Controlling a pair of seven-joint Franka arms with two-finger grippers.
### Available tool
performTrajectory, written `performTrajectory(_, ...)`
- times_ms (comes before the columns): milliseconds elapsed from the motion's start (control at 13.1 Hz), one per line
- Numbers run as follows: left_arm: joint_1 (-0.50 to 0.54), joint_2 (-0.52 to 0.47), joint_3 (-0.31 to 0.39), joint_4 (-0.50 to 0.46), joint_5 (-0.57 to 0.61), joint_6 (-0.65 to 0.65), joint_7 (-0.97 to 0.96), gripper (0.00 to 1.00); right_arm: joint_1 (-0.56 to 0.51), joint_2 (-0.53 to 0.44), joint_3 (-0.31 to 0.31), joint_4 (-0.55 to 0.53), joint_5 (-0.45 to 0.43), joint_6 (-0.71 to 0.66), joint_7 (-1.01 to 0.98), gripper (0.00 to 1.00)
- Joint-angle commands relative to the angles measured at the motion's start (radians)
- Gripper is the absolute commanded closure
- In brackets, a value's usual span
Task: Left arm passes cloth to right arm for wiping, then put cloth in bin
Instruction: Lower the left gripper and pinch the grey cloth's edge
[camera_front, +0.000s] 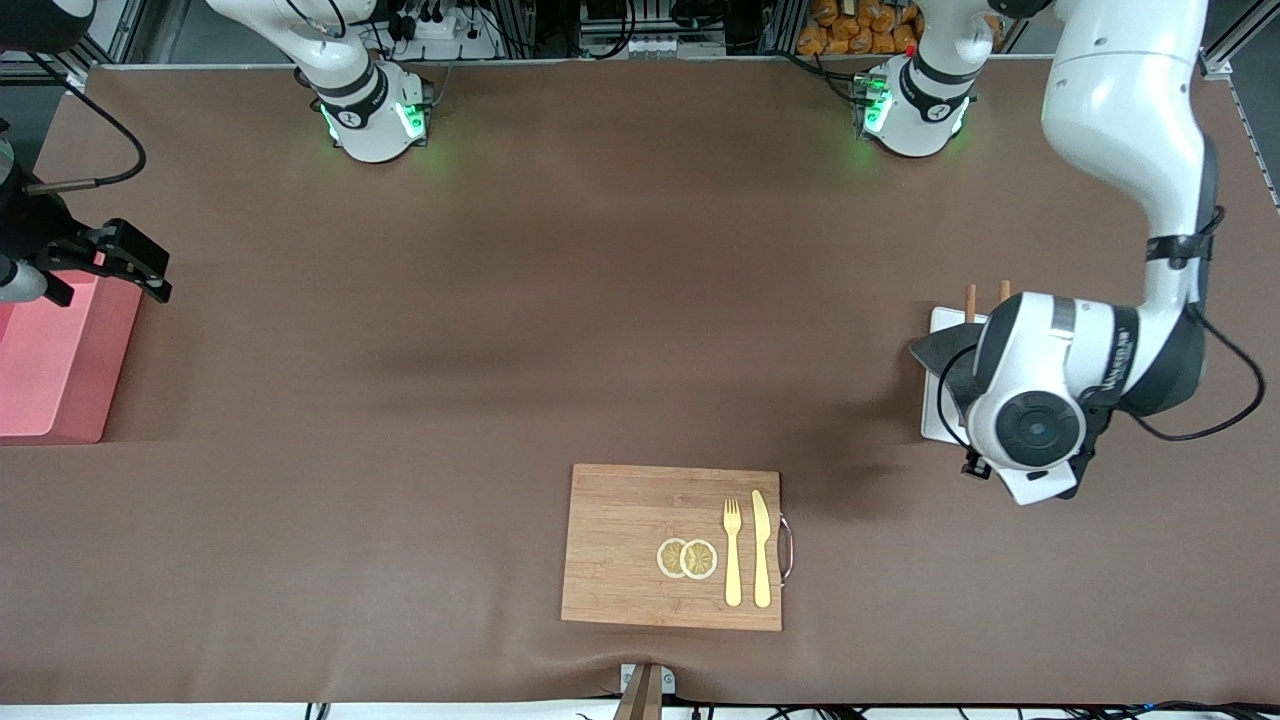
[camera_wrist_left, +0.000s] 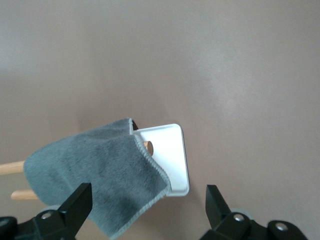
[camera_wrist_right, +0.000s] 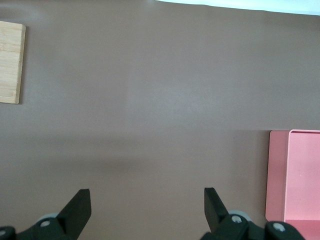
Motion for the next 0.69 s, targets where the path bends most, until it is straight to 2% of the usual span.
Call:
performTrajectory(0,-0.016,0.02,0.005,0.029,0.037,-0.051,-0.023,0.0,-0.002,0.009,0.002,0.019,0.0,-0.024,0.001,0.0)
performTrajectory(613,-0.022,0.046,0.005,0.024,0.045,-0.099,-0.071,0.0,-0.004,0.018,0.002,0.018,0.0,-0.028,0.001,0.0)
